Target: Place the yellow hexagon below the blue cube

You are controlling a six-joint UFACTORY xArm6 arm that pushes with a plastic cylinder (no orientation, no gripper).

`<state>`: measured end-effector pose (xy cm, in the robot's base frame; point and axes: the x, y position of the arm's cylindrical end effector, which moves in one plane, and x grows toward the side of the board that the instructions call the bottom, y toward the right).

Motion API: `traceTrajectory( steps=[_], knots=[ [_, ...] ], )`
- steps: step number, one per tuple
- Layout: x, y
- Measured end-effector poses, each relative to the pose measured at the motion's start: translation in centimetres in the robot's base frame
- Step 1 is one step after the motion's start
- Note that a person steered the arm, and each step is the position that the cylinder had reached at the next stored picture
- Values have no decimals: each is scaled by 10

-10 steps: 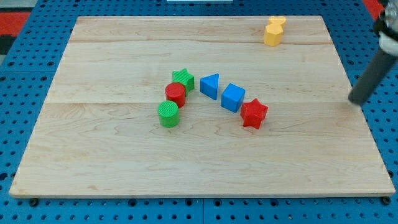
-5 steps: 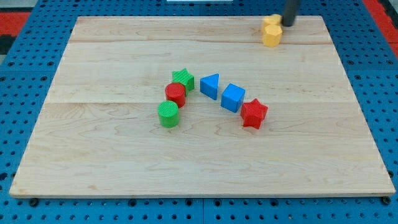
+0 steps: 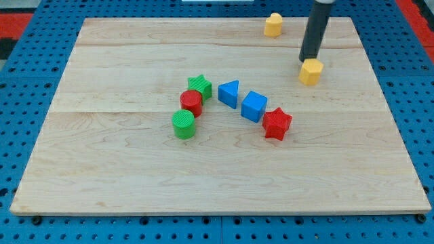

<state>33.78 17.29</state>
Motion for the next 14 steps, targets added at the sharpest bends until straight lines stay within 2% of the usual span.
traceTrajectory(
  steps=[1,3,5,8,9,11,12,13,14],
  knots=[
    [35,7],
    [51,5],
    [88,4],
    [185,14],
    [193,9],
    [195,-61],
    [230,-63],
    [236,-69],
    [222,-74]
  ],
)
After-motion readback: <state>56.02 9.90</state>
